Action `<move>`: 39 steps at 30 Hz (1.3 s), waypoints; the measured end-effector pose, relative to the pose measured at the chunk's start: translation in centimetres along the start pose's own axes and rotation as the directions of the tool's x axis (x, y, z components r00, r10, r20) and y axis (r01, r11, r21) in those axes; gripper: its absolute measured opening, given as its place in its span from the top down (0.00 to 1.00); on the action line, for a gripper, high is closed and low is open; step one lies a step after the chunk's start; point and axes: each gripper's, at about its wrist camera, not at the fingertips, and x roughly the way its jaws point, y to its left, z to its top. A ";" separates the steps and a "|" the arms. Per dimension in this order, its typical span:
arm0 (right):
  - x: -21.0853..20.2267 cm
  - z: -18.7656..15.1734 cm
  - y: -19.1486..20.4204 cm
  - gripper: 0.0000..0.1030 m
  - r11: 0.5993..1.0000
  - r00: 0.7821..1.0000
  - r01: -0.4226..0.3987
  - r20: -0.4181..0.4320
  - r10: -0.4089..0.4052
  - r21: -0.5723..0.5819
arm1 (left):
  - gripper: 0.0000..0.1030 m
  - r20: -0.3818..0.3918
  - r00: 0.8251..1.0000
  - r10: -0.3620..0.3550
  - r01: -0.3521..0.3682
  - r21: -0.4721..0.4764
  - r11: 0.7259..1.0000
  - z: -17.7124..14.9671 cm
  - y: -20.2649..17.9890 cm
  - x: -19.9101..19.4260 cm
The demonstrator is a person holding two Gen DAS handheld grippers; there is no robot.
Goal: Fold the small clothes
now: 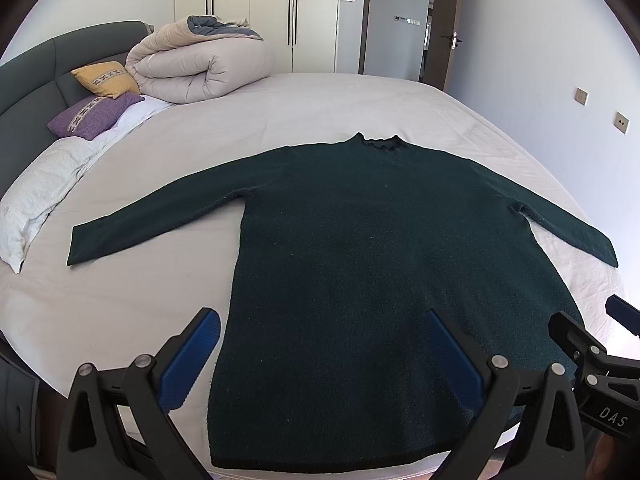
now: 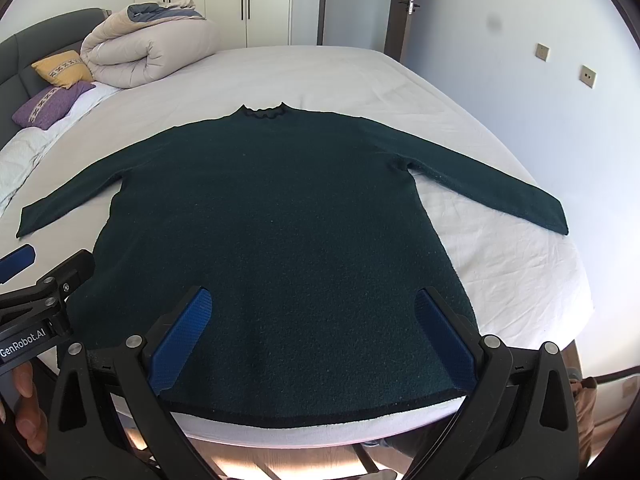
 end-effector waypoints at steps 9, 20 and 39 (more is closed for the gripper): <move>0.1 0.0 0.0 0.00 1.000 1.000 0.000 -0.001 0.000 -0.002 | 0.00 -0.002 1.000 0.000 0.000 -0.003 1.000 0.1 0.2 0.1; 0.1 0.0 0.0 0.00 1.000 1.000 0.001 -0.001 -0.001 0.000 | 0.00 -0.005 1.000 -0.001 0.001 -0.006 1.000 -0.1 0.0 0.3; 0.3 -0.1 0.1 0.00 1.000 1.000 0.001 -0.004 -0.001 -0.002 | 0.00 -0.008 1.000 -0.003 0.003 -0.009 1.000 -0.3 -0.1 0.4</move>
